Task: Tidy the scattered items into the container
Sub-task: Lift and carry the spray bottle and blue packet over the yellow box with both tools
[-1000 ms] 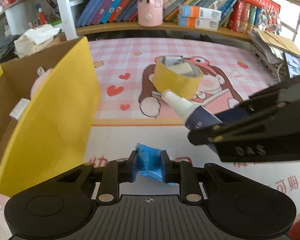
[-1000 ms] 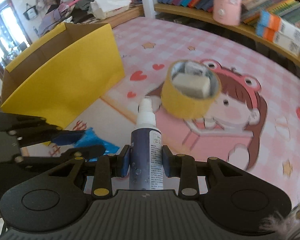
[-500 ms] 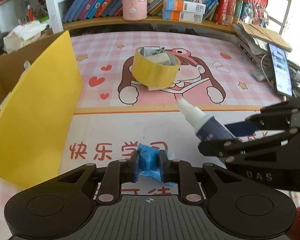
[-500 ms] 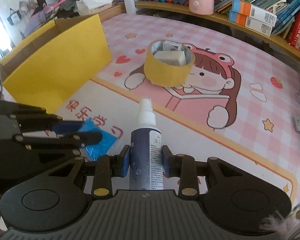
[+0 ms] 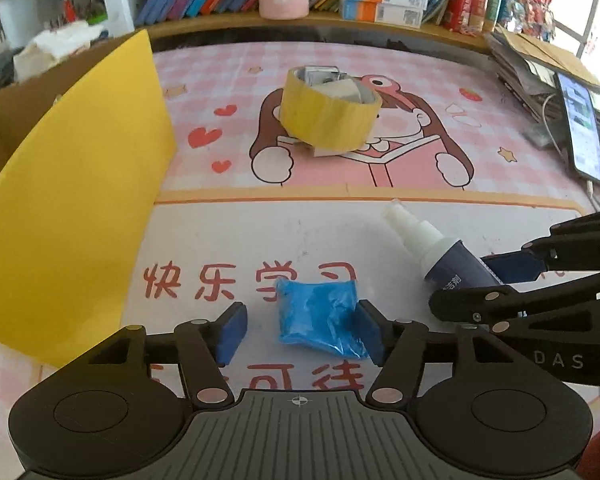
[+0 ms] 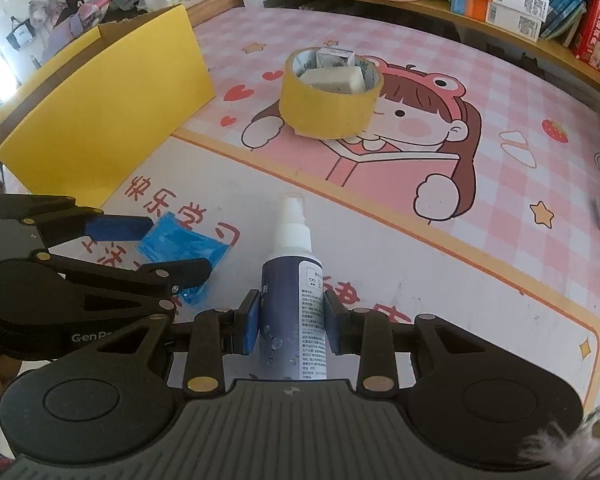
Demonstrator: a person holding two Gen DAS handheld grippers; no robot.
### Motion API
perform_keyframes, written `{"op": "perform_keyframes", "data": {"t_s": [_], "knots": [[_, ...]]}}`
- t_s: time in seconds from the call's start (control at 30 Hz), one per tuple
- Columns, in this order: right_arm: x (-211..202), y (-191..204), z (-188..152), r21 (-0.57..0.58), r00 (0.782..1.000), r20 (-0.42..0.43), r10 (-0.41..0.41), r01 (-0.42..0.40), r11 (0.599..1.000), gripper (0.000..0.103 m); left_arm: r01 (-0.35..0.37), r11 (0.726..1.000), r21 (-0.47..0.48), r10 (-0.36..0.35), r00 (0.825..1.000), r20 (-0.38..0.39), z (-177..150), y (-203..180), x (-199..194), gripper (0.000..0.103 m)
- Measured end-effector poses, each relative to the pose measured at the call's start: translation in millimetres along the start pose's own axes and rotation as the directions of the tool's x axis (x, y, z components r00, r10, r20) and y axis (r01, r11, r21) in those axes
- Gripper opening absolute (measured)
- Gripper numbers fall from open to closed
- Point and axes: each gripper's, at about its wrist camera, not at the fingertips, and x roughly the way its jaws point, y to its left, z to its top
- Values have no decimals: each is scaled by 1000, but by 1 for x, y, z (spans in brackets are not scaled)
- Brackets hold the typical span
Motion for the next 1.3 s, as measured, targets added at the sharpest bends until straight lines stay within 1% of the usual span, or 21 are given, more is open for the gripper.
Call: {"op": "perform_keyframes", "data": {"t_s": [0.03, 0.07, 0.1, 0.17, 0.2, 0.3, 0.47, 0.6, 0.7, 0.83, 0.97, 1.1, 1.3], "knots": [[0, -1, -1, 4, 1000, -1, -1, 1, 1000, 31, 10, 1000, 7, -10, 1000, 3, 0, -1, 0, 54], [0, -1, -1, 7, 1000, 0, 0, 0, 1000, 31, 21, 1000, 13, -21, 1000, 5, 1, -3, -1, 40], [0, -1, -1, 6, 1000, 1, -1, 1, 1000, 31, 25, 999, 24, -26, 1000, 6, 2, -6, -1, 37], [0, 0, -2, 6, 1000, 4, 2, -2, 1000, 31, 17, 999, 52, -17, 1000, 7, 3, -10, -1, 34], [-1, 1, -2, 7, 1000, 6, 2, -2, 1000, 31, 19, 998, 56, -19, 1000, 10, 4, -10, -3, 30], [-4, 1, -2, 12, 1000, 23, -1, 1, 1000, 31, 24, 998, 60, -25, 1000, 14, 5, -8, -9, 23], [-15, 2, -3, 45, 998, 61, -22, 19, 999, 31, 46, 997, 66, -48, 999, 26, 7, -5, -21, 16], [-27, 9, -5, 42, 995, 93, -36, 32, 999, 31, 58, 993, 100, -65, 996, 62, 6, -7, -39, 15], [-36, 15, -9, 53, 992, 119, -52, 46, 998, 31, 80, 994, 80, -87, 993, 84, 3, -2, -53, 15], [-51, 29, -17, 68, 985, 149, -84, 74, 995, 31, 103, 990, 97, -114, 988, 109, -4, 0, -69, 15], [-65, 46, -29, 103, 977, 169, -132, 116, 988, 31, 141, 982, 127, -159, 978, 139, -14, 7, -85, 15], [-78, 71, -42, 149, 963, 187, -197, 170, 974, 31, 179, 971, 161, -206, 964, 168, -27, 20, -102, 15], [-98, 122, -63, 202, 929, 220, -298, 255, 946, 31, 227, 953, 201, -268, 941, 208, -56, 51, -136, 15]]}}
